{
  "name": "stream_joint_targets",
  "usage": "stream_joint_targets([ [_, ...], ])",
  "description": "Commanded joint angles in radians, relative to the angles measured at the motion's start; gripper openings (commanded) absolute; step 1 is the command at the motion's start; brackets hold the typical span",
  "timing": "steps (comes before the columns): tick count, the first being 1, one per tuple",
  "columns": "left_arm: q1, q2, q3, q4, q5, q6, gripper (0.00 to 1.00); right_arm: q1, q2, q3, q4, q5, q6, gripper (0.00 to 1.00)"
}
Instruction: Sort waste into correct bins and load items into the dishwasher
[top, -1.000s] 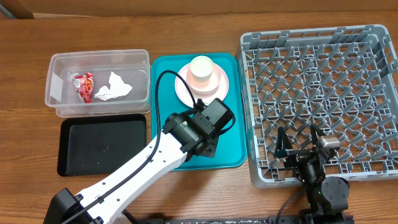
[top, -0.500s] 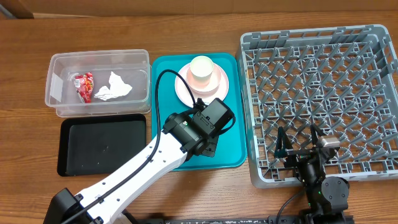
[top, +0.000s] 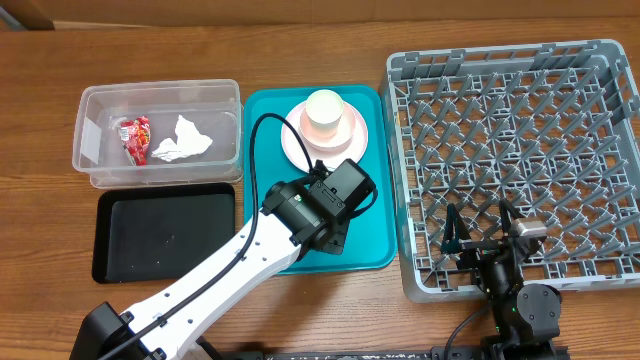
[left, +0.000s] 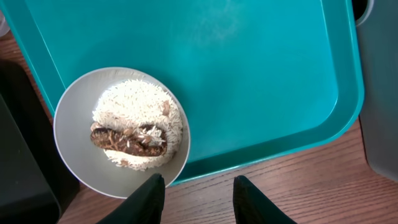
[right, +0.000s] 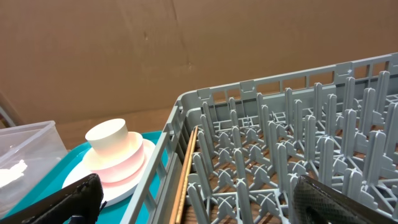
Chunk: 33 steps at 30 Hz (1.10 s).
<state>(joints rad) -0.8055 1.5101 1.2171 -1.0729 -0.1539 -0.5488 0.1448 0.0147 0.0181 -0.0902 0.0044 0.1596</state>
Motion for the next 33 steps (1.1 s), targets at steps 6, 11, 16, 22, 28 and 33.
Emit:
stream_joint_targets([
  [6,0.0,0.006,-0.018,-0.003,0.017,-0.018,0.38,0.001,-0.012,-0.01,0.006,0.002,0.002,1.0],
  [11,0.0,0.006,-0.063,0.043,0.016,-0.036,0.4,0.001,-0.012,-0.01,0.006,0.002,0.002,1.0],
  [16,0.0,0.006,-0.131,0.136,0.013,-0.035,0.42,0.001,-0.012,-0.01,0.006,0.002,0.002,1.0],
  [22,0.0,0.006,-0.204,0.216,-0.037,-0.036,0.41,0.001,-0.012,-0.01,0.006,0.002,0.002,1.0],
  [28,0.0,0.006,-0.275,0.306,-0.037,-0.057,0.4,0.001,-0.012,-0.01,0.006,0.002,0.002,1.0],
  [33,0.0,0.006,-0.315,0.356,-0.037,-0.066,0.39,0.001,-0.012,-0.01,0.006,0.002,0.002,1.0],
])
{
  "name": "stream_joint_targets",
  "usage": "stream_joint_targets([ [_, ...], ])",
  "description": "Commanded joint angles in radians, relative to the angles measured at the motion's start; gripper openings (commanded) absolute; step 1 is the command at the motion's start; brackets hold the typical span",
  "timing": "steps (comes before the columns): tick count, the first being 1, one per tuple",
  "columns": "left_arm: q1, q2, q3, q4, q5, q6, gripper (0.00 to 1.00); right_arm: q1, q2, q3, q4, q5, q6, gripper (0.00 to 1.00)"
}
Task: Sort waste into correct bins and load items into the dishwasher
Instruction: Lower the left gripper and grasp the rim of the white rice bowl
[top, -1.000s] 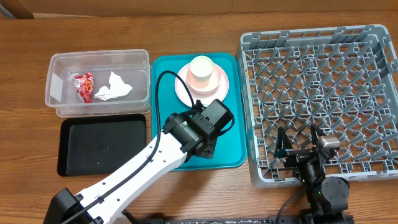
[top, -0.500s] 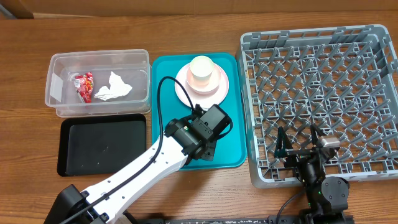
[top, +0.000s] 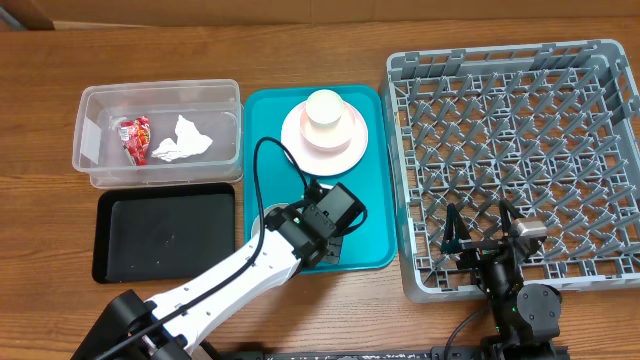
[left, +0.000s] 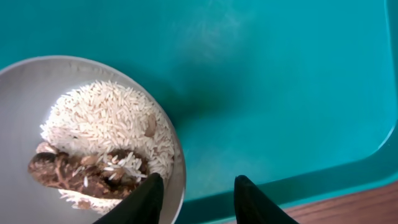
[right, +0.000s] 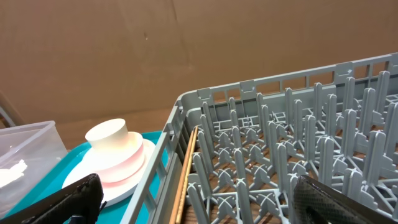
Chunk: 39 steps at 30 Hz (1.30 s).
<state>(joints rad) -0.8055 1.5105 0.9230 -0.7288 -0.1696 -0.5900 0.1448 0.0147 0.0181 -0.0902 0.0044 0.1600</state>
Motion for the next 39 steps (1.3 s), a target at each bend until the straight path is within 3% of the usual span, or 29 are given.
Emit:
stream_joint_targets([
  [1,0.0,0.006,-0.022,0.013,-0.023,-0.024,0.38,0.001,-0.012,-0.01,0.006,0.002,0.001,1.0],
  [6,0.0,0.006,-0.023,0.023,-0.028,-0.024,0.33,0.001,-0.012,-0.01,0.006,0.002,0.001,1.0],
  [18,0.021,0.072,-0.023,0.034,-0.008,-0.024,0.33,0.001,-0.012,-0.01,0.006,0.002,0.001,1.0],
  [31,0.08,0.072,-0.023,0.034,0.039,-0.024,0.05,0.001,-0.012,-0.01,0.006,0.002,0.001,1.0],
  [39,0.08,0.071,-0.023,0.03,0.04,-0.024,0.04,0.001,-0.012,-0.01,0.006,0.002,0.001,1.0],
])
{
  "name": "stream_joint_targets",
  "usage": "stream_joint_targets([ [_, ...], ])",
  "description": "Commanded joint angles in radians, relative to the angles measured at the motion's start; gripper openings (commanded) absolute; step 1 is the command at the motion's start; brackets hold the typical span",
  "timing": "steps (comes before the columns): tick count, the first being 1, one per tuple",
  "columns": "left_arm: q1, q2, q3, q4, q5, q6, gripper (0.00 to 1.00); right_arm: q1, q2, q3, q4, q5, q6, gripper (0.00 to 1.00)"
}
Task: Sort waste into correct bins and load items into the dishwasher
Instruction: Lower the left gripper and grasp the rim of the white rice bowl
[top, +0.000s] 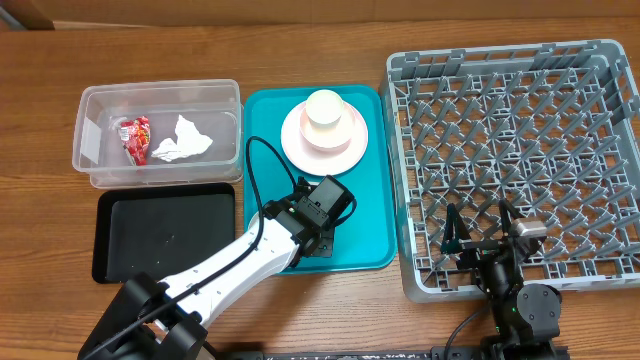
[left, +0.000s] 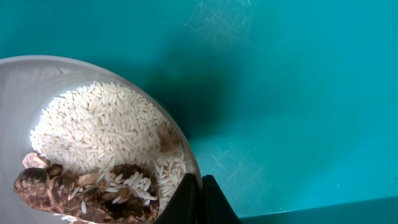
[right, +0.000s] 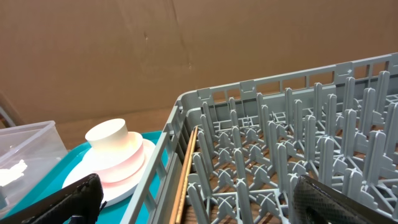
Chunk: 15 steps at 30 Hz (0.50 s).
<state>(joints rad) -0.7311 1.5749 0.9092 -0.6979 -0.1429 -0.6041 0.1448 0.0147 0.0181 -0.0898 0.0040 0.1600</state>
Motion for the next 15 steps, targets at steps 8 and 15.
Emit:
stream_joint_targets([
  [8,0.005,0.002,0.093,-0.078,0.014,0.023,0.04,0.001,-0.012,-0.01,0.006,0.002,0.001,1.0],
  [15,0.006,0.001,0.234,-0.226,0.012,0.09,0.04,0.001,-0.012,-0.01,0.006,0.003,0.001,1.0],
])
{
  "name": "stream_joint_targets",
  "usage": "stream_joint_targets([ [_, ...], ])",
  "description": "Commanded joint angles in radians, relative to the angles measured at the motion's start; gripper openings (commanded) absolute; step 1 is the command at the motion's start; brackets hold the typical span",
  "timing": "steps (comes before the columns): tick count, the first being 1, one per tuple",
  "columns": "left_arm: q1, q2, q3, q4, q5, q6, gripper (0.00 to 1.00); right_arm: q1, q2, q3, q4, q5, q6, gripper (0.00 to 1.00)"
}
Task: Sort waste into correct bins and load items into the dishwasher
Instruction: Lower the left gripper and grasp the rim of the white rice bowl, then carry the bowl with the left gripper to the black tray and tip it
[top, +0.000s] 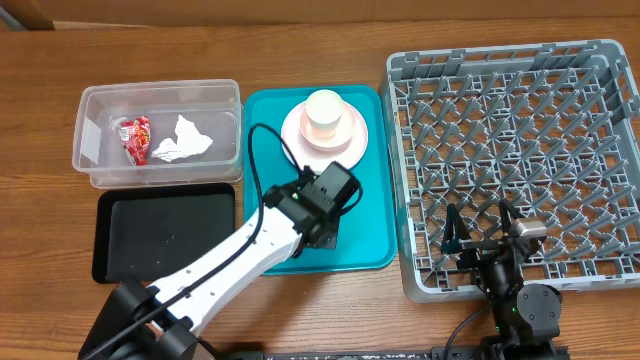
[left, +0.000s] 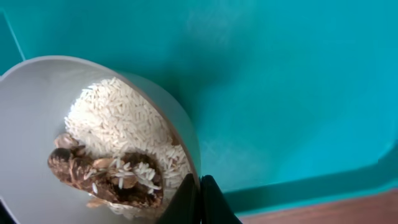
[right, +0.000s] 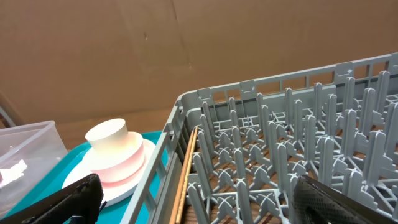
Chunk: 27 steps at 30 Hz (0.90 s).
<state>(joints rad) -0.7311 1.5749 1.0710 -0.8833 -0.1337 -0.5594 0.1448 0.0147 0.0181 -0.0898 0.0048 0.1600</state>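
A grey plate (left: 34, 124) carries white rice (left: 124, 127) and a brown piece of food (left: 93, 177). My left gripper (left: 199, 200) is shut on the plate's right rim and holds the plate tilted above the teal tray (left: 280, 74). Seen from overhead, the left gripper (top: 325, 212) is over the tray's middle and its wrist hides the plate. My right gripper (right: 199, 193) is open with nothing between its fingers, at the near left corner of the grey dish rack (top: 520, 150).
A pink-and-white plate with a cup on it (top: 325, 125) stands at the back of the teal tray. A clear bin (top: 160, 130) with a red wrapper and crumpled paper is at the left, with a black tray (top: 165, 235) in front of it. A wooden stick (right: 186, 174) lies along the rack's left wall.
My left gripper, still shut on the plate's rim, is now higher and slightly further back. The plate is up off the tray and tilted. The right arm has not moved.
My left gripper was open above the rice plate at the tray's front left. It then stood lower with open fingers on either side of the plate's rim. Then it was shut on the rim, and now it holds the plate raised over the tray.
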Motion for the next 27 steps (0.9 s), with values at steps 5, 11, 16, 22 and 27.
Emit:
stream_joint_targets([
  [5,0.018,0.001,0.16,-0.16,-0.001,0.067,0.04,0.001,-0.012,-0.01,0.006,0.002,0.001,1.0],
  [11,0.074,0.001,0.261,-0.284,0.018,0.15,0.04,0.001,-0.012,-0.01,0.006,0.002,0.001,1.0],
  [16,0.186,0.001,0.288,-0.335,0.164,0.258,0.04,0.001,-0.012,-0.01,0.006,0.002,0.001,1.0],
  [22,0.385,0.001,0.288,-0.358,0.403,0.406,0.04,0.001,-0.012,-0.01,0.006,0.002,0.001,1.0],
  [27,0.562,0.001,0.288,-0.381,0.552,0.489,0.04,0.001,-0.012,-0.01,0.006,0.002,0.001,1.0],
])
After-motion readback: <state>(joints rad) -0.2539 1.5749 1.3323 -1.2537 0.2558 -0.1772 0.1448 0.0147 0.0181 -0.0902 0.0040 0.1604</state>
